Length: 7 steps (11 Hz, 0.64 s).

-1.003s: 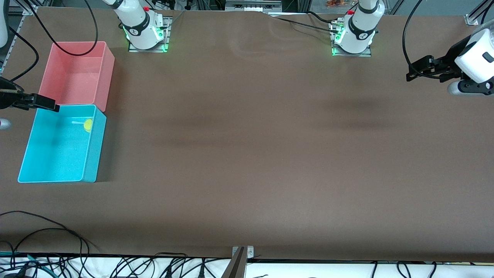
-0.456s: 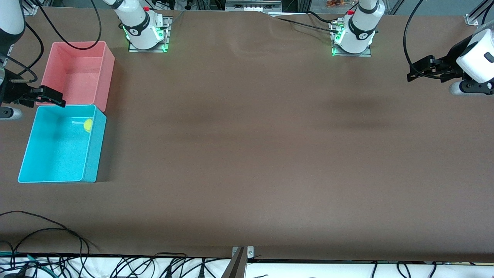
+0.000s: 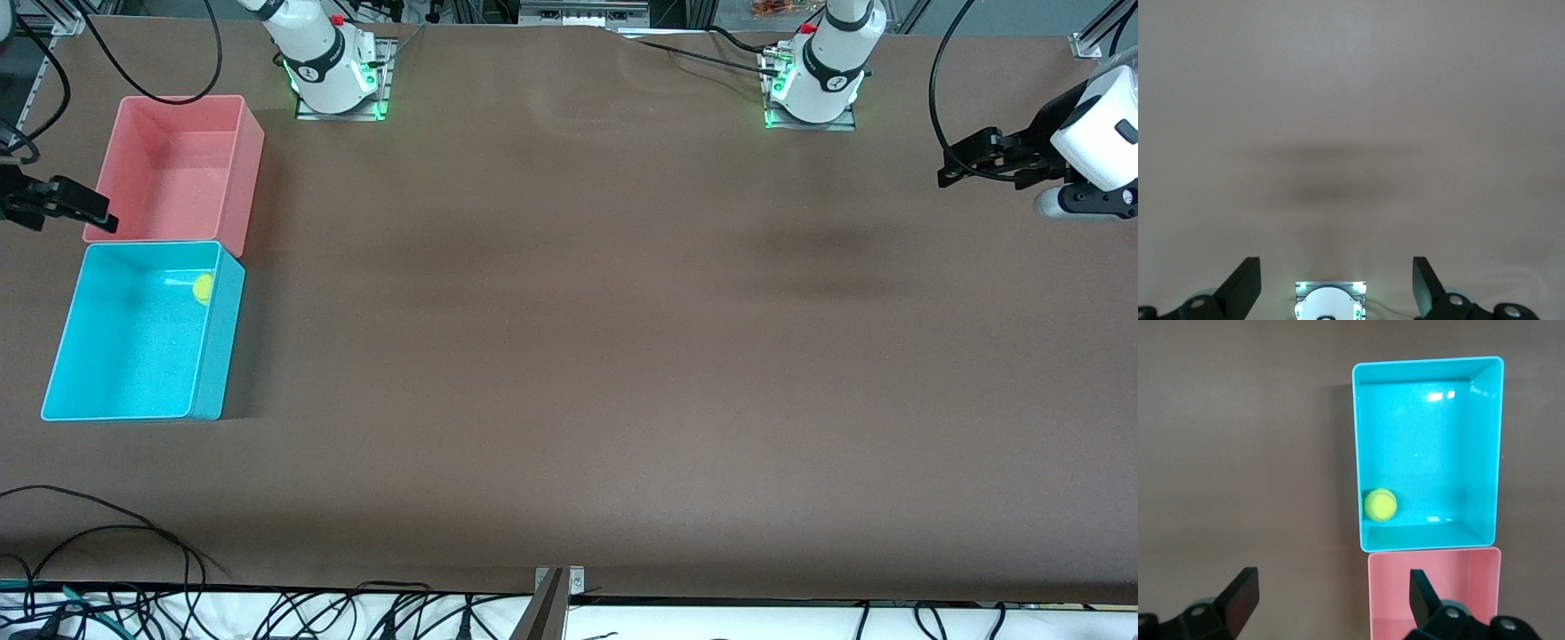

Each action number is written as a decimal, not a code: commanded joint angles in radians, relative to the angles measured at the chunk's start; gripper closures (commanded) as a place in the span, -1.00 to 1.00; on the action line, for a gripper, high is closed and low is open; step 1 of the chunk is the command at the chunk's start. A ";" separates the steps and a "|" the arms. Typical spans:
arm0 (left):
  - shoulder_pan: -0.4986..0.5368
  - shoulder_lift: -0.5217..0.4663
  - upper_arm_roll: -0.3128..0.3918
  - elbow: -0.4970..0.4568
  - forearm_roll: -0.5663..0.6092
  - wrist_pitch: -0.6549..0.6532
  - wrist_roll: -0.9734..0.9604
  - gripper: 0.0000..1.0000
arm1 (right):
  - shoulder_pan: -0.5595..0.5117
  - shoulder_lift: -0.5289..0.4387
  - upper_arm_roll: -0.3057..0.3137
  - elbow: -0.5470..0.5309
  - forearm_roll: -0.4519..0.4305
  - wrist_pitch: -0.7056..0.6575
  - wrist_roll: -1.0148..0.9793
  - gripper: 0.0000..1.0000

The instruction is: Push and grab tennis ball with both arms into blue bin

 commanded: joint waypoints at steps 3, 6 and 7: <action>0.003 -0.008 0.002 0.007 -0.024 -0.006 -0.007 -1.00 | -0.024 -0.018 0.035 0.045 0.002 -0.043 0.000 -1.00; 0.002 -0.008 0.000 0.008 -0.024 -0.004 -0.007 -1.00 | -0.024 -0.018 0.074 0.062 0.002 -0.066 0.072 -1.00; 0.002 -0.008 -0.003 0.008 -0.024 -0.004 -0.008 -1.00 | -0.021 -0.021 0.074 0.062 0.002 -0.069 0.074 -1.00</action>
